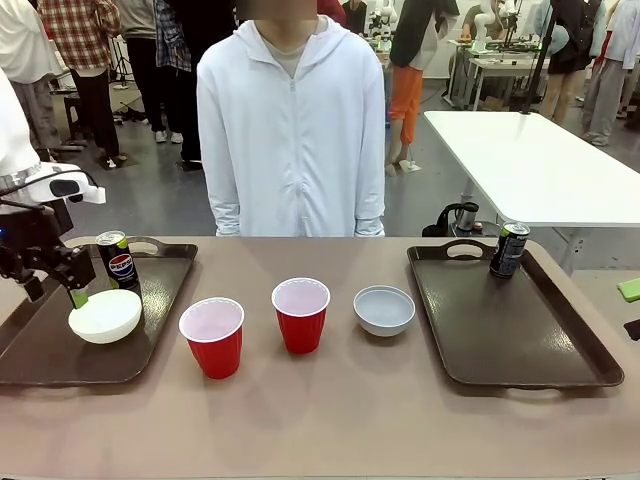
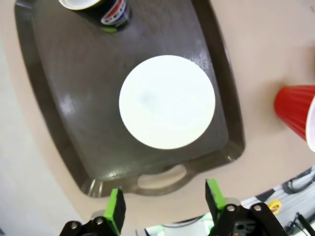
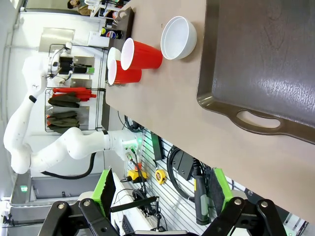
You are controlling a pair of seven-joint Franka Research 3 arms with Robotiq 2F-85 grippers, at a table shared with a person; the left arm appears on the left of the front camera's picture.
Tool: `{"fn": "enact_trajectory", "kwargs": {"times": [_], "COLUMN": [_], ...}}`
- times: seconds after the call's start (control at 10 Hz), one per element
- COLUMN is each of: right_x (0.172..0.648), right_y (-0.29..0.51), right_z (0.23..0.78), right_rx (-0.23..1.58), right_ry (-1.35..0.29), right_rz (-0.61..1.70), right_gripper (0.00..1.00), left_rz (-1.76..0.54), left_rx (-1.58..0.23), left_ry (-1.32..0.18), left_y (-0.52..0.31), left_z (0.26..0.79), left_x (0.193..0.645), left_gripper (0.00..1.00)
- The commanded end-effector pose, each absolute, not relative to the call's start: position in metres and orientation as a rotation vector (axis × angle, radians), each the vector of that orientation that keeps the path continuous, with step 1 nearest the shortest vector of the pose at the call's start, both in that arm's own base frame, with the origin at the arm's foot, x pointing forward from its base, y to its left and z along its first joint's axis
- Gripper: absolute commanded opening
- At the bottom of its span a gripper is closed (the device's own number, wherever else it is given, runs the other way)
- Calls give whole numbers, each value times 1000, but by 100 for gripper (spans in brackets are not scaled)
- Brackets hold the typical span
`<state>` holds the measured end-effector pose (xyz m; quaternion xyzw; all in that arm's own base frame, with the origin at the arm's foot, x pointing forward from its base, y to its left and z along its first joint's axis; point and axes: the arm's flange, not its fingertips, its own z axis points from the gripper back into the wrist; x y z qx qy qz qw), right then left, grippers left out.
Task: Prepare tableware on both trays.
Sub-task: Pick up a Picnic Bowl from the table and place it on a Handle tray.
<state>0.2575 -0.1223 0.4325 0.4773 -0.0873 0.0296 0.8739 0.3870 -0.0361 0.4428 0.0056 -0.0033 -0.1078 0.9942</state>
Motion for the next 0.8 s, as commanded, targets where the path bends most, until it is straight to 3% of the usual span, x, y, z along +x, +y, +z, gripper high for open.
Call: {"fn": "enact_trajectory", "kwargs": {"times": [0.0, 0.7], "right_x": [259, 259], "right_y": [-122, -122], "right_z": [432, 432], "right_rx": [1015, 1015], "right_ry": [-195, -195], "right_rz": [69, 69], "right_gripper": [100, 100], "left_rz": [-190, -216], "left_rx": [39, 16], "left_ry": [-56, -30], "left_y": [-35, -36], "left_z": [456, 455], "left_x": [372, 381], "left_gripper": [100, 100]}}
